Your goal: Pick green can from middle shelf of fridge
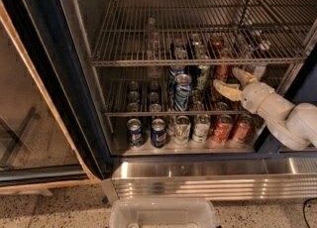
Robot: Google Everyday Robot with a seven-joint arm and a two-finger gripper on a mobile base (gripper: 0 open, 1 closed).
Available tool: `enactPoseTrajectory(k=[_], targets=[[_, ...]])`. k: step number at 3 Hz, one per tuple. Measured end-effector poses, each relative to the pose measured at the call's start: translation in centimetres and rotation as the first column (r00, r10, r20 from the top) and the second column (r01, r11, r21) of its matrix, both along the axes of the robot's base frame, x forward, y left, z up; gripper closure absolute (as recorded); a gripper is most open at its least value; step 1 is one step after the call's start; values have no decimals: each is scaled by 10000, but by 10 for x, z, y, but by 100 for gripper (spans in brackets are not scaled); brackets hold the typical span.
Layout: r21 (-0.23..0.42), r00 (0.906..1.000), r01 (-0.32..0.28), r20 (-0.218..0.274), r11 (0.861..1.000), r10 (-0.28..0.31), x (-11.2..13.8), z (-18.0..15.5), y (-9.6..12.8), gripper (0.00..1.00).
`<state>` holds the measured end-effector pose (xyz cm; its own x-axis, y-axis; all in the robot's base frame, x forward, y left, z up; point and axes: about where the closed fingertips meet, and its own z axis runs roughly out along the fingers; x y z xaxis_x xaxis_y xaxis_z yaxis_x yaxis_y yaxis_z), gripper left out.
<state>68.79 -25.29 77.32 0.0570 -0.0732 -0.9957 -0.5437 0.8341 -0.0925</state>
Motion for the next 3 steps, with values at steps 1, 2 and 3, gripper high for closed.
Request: enactPoseTrajectory(k=[1, 2, 3], targets=[[0, 10000, -1, 0, 10000, 1, 0, 0, 0, 41], [0, 10000, -1, 0, 10000, 1, 0, 0, 0, 45], [0, 10000, -1, 0, 10000, 1, 0, 0, 0, 47]])
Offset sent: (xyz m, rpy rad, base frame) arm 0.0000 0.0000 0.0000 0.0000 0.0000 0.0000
